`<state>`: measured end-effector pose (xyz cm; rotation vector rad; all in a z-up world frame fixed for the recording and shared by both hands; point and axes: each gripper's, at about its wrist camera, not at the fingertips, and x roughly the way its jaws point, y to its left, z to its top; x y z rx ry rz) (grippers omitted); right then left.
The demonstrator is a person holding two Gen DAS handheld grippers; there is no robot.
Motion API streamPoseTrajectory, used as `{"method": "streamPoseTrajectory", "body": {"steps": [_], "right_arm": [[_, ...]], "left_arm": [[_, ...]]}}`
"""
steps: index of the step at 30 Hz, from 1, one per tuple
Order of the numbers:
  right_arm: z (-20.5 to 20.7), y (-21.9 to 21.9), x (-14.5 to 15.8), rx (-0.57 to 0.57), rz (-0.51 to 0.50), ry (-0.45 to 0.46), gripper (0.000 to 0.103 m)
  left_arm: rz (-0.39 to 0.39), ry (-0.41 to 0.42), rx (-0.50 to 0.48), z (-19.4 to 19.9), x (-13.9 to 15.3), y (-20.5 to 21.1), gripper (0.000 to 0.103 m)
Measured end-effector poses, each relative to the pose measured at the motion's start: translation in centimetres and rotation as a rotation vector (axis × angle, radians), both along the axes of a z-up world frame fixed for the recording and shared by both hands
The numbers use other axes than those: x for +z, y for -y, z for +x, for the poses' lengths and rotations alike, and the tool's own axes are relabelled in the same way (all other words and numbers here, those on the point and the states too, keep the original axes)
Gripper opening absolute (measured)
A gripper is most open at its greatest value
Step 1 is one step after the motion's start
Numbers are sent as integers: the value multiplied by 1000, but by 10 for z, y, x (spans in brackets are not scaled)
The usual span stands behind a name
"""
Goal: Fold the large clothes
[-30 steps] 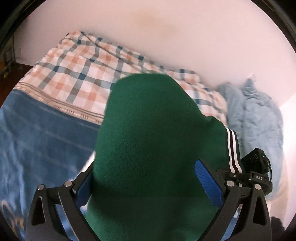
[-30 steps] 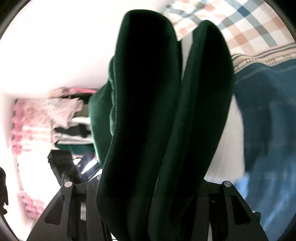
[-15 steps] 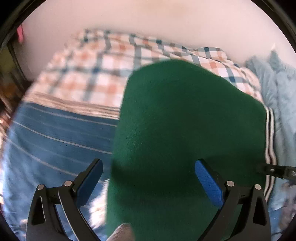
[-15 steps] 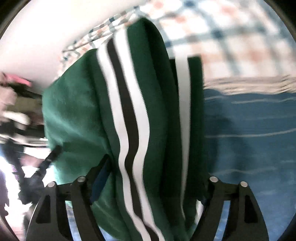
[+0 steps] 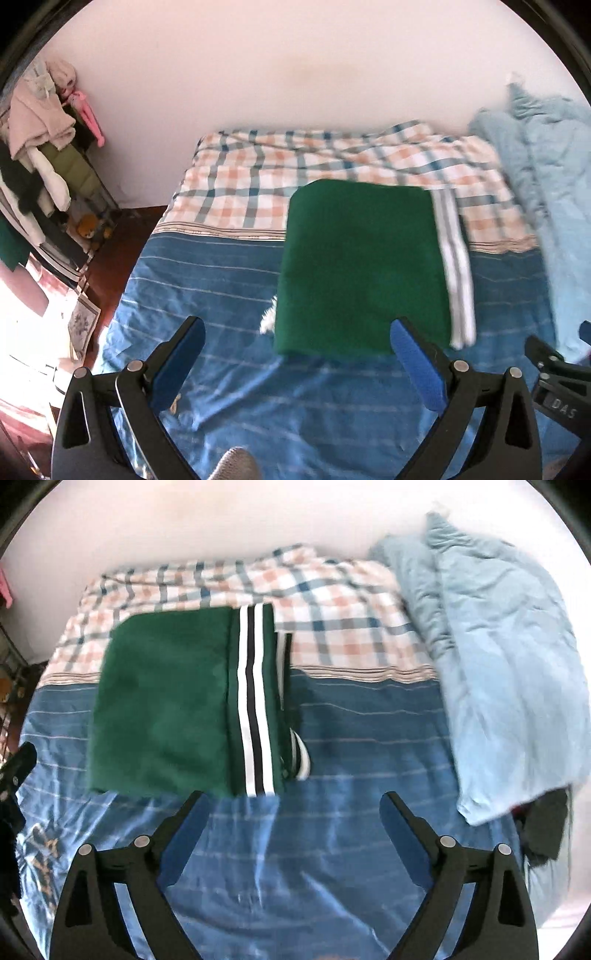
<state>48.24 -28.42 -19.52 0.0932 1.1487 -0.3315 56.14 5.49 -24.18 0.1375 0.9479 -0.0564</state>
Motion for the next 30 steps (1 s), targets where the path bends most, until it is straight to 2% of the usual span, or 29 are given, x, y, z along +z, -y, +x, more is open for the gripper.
{"method": "streamPoseTrajectory", "body": {"steps": [10, 16, 23, 30], "right_arm": [[-173, -28, 163, -36, -28, 117, 95], [-267, -38, 255, -41, -49, 227, 95], [-353, -47, 339, -28, -52, 343, 95], [-404, -50, 385, -21, -48, 407, 95]], "left_arm": [[-63, 95, -66, -132, 132, -14, 102], [-93, 142, -71, -192, 194, -26, 102], [-99, 196, -80, -246, 240, -35, 102], [-114, 224, -59, -279, 268, -45, 102]]}}
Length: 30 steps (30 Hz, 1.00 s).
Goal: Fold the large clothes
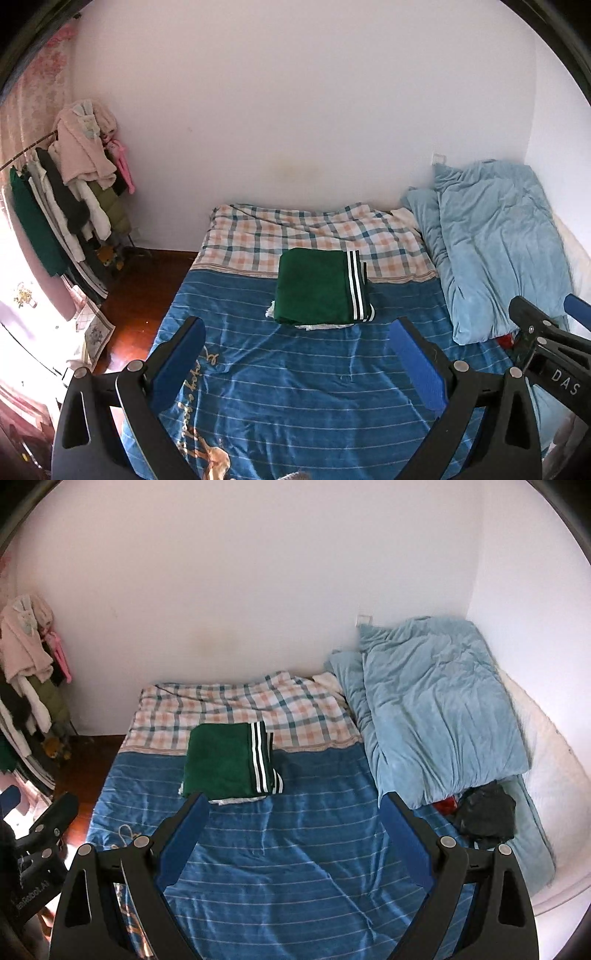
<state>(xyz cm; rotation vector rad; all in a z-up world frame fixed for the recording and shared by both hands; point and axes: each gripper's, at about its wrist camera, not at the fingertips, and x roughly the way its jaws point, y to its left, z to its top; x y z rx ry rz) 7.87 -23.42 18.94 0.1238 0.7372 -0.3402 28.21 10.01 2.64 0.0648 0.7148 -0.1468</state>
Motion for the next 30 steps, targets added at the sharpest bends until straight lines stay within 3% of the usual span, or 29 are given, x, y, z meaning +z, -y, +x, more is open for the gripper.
{"method": "streamPoseTrajectory", "body": {"steps": [11, 30], "right_arm": [[-31, -9, 18, 45, -17, 20, 95], [-38, -14, 29, 81, -9, 58, 96]], "left_arm": [[-9, 42, 36, -28, 19, -8, 102], [0, 57, 55, -41, 22, -10, 102]]}}
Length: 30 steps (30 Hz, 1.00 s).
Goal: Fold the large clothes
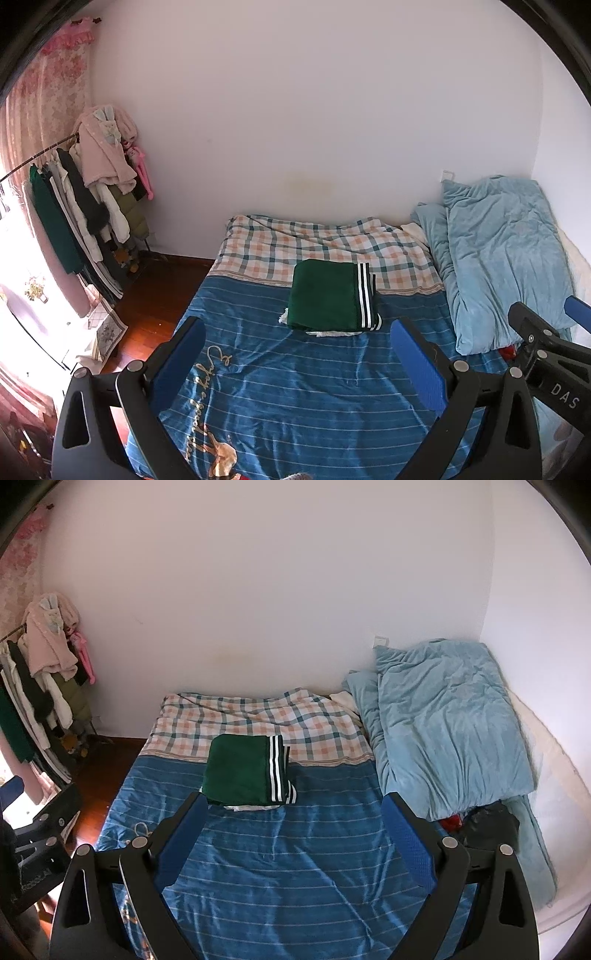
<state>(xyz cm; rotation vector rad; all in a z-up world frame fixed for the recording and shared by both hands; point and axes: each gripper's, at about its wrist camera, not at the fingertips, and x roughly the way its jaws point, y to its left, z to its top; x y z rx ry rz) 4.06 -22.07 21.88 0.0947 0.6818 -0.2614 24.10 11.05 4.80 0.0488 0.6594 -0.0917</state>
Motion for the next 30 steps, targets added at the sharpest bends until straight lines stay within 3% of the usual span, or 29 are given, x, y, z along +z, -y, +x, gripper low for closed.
{"method": "streamPoseTrajectory", "body": {"steps": [30], "right_arm": [[3, -4, -2, 14, -13, 11, 96]], "left_arm": [[12, 13, 10, 0, 11, 1, 102]]}}
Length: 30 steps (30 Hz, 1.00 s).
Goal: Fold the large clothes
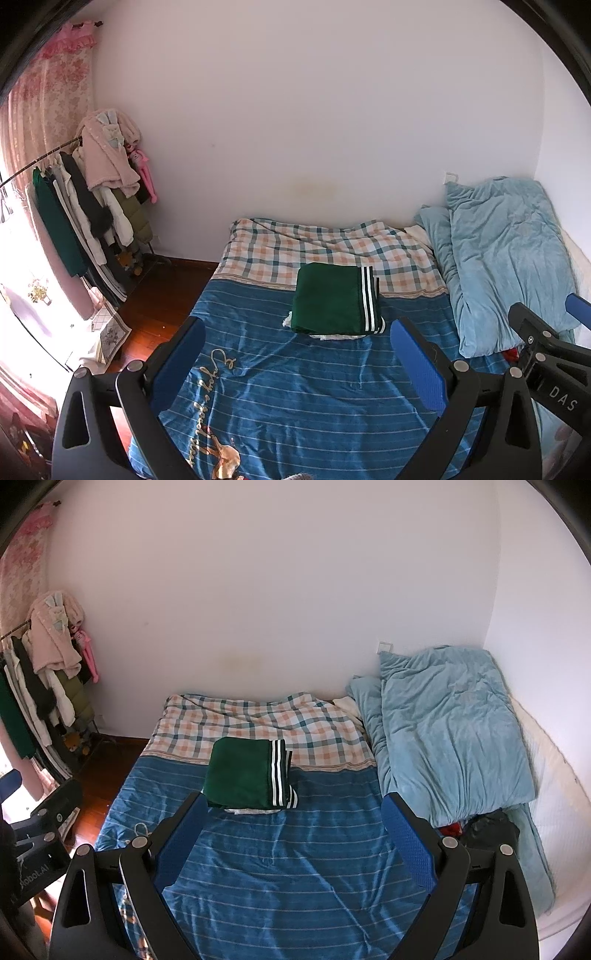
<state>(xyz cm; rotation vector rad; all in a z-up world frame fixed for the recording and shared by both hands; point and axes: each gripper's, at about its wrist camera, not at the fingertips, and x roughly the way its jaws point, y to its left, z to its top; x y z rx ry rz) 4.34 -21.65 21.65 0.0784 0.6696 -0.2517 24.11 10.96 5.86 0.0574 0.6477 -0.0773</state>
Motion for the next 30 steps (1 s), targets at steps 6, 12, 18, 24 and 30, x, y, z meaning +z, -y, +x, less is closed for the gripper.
{"method": "streamPoseTrajectory", "body": {"steps": [6, 12, 18, 24, 30], "right_arm": [[-1, -1, 1, 0, 0, 0, 96], [7, -2, 3, 11, 0, 0, 96], [17, -2, 5, 27, 2, 3, 96], [19, -4, 5, 30, 2, 8, 96], [21, -4, 4, 35, 3, 5, 96]], "left_arm": [[-1, -3, 4, 0, 2, -3, 102], [1, -5, 15, 2, 1, -10, 102], [3, -8, 25, 5, 0, -15, 102], [7, -6, 25, 6, 0, -16, 102], [4, -10, 25, 6, 0, -17, 102]]}}
